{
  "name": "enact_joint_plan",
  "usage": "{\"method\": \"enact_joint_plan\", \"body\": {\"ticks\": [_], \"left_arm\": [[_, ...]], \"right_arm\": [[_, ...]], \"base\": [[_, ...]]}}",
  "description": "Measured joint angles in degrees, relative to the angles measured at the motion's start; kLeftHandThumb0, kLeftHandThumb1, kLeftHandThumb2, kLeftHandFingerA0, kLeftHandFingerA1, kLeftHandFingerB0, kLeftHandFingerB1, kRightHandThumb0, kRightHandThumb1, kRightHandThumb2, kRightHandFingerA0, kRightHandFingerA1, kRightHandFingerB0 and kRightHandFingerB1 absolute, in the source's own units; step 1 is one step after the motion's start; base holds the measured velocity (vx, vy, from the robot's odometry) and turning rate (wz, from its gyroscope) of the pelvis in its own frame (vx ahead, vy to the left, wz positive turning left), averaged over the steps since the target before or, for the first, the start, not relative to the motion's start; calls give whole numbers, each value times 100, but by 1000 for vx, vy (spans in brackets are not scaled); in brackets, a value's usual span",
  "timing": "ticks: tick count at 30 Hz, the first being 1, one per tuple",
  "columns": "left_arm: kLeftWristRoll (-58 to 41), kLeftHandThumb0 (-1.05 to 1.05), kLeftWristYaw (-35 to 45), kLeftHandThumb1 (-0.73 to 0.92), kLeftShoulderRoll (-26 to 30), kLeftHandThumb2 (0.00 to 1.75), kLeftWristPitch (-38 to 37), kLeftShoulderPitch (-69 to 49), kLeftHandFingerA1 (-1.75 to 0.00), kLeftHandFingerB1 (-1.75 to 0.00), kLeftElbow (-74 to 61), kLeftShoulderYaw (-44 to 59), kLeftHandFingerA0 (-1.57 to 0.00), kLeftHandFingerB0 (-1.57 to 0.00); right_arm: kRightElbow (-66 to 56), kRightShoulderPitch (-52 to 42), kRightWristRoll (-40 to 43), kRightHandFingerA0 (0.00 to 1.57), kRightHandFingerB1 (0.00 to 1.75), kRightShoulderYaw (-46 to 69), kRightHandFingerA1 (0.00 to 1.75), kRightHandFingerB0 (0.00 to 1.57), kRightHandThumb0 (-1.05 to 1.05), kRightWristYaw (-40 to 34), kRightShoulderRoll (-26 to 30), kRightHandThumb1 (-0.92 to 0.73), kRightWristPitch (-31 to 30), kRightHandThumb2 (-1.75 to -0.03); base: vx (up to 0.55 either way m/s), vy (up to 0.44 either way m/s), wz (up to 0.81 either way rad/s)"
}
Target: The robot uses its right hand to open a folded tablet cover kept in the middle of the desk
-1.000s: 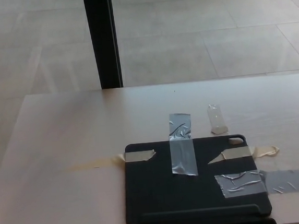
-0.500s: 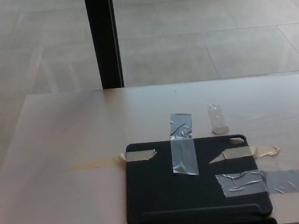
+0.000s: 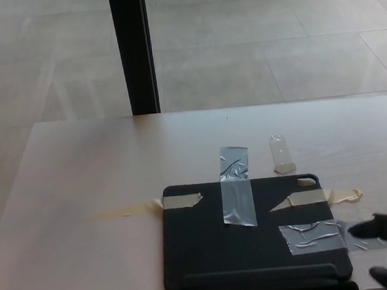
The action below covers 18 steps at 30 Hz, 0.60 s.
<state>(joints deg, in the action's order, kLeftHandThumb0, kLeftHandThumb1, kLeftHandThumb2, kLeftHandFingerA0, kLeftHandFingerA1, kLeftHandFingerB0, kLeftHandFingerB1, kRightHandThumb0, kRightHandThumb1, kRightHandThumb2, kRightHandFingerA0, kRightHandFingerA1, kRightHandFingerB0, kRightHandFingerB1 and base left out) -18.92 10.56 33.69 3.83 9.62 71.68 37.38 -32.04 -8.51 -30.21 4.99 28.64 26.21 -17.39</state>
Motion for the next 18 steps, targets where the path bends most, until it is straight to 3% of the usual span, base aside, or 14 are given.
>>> {"method": "enact_joint_plan", "body": {"ticks": [1, 2, 3, 4, 5, 6, 7, 8, 9, 11, 12, 13, 16, 18], "left_arm": [[0, -78, 0, 58, 0, 92, 0, -3, -78, -64, 0, 0, -61, -39], [0, -76, 0, 76, 0, 63, 0, -13, -78, -60, 0, 1, -62, -40], [0, -76, 0, 76, -1, 63, 0, -20, -79, -60, 0, 1, -64, -41], [1, -78, 0, 57, -1, 91, 0, -27, -79, -64, 1, 1, -62, -39], [1, -78, -1, 58, -1, 91, 0, -30, -79, -64, 1, 1, -63, -39], [1, -78, 0, 58, -2, 91, 0, -30, -79, -64, 0, 1, -63, -39], [1, -74, -1, 77, -2, 63, 0, -31, -81, -60, 0, 1, -64, -40], [1, -77, -1, 58, -2, 91, 0, -32, -78, -64, 1, 1, -61, -39], [1, -77, -1, 58, -2, 91, 0, -33, -78, -64, 0, 1, -61, -39], [1, -78, -1, 58, -2, 90, 0, -35, -80, -64, 0, 1, -63, -39], [1, -76, -1, 76, -2, 63, 0, -37, -81, -61, 0, 2, -66, -42], [1, -76, -1, 76, -2, 63, 0, -37, -80, -61, 1, 2, -65, -42], [0, -76, 0, 75, -3, 63, 0, -49, -81, -61, 1, 2, -65, -41], [1, -79, 0, 76, -3, 63, 0, -57, -78, -60, 1, 2, -63, -40]], "right_arm": [[33, 89, 57, 66, 38, 180, 55, 36, -77, 0, 52, -92, 6, -76], [83, 192, 134, 67, 43, 408, 58, 36, -78, 0, 110, -92, 9, -75], [134, 264, 186, 68, 39, 586, 54, 41, -84, -1, 148, -92, 20, -67], [202, 334, 249, 64, 39, 778, 53, 39, -79, -2, 181, -92, 28, -70], [267, 391, 297, 60, 54, 927, 65, 37, -77, -8, 197, -71, 32, -109], [348, 441, 344, 60, 54, 1071, 65, 37, -77, -21, 214, -71, 46, -109], [477, 490, 405, 68, 39, 1264, 55, 44, -81, -42, 222, -90, 66, -67], [569, 513, 456, 72, 44, 1401, 62, 43, -83, -54, 222, -91, 82, -67], [707, 548, 521, 72, 44, 1580, 62, 43, -83, -77, 222, -91, 108, -67], [977, 605, 623, 75, 47, 1889, 62, 46, -82, -136, 221, -87, 145, -66], [1141, 631, 678, 64, 56, 2064, 74, 37, -89, -175, 219, -74, 172, -92], [1307, 646, 738, 64, 51, 2220, 76, 41, -90, -222, 217, -91, 212, -67], [1862, 666, 881, 64, 51, 2669, 80, 40, -88, -389, 183, -92, 311, -73], [2257, 667, 983, 49, 60, 2978, 87, 41, -86, -524, 142, -92, 380, -69]], "base": [[0, 0, 0], [0, 0, 0], [0, 0, 0], [0, 0, 0], [0, 0, 0], [0, 0, 0], [0, 0, 0], [0, 0, 0], [0, 0, 0], [0, 0, 0], [0, 0, 0], [0, 0, 0], [0, 0, 0], [0, 0, 0]]}}
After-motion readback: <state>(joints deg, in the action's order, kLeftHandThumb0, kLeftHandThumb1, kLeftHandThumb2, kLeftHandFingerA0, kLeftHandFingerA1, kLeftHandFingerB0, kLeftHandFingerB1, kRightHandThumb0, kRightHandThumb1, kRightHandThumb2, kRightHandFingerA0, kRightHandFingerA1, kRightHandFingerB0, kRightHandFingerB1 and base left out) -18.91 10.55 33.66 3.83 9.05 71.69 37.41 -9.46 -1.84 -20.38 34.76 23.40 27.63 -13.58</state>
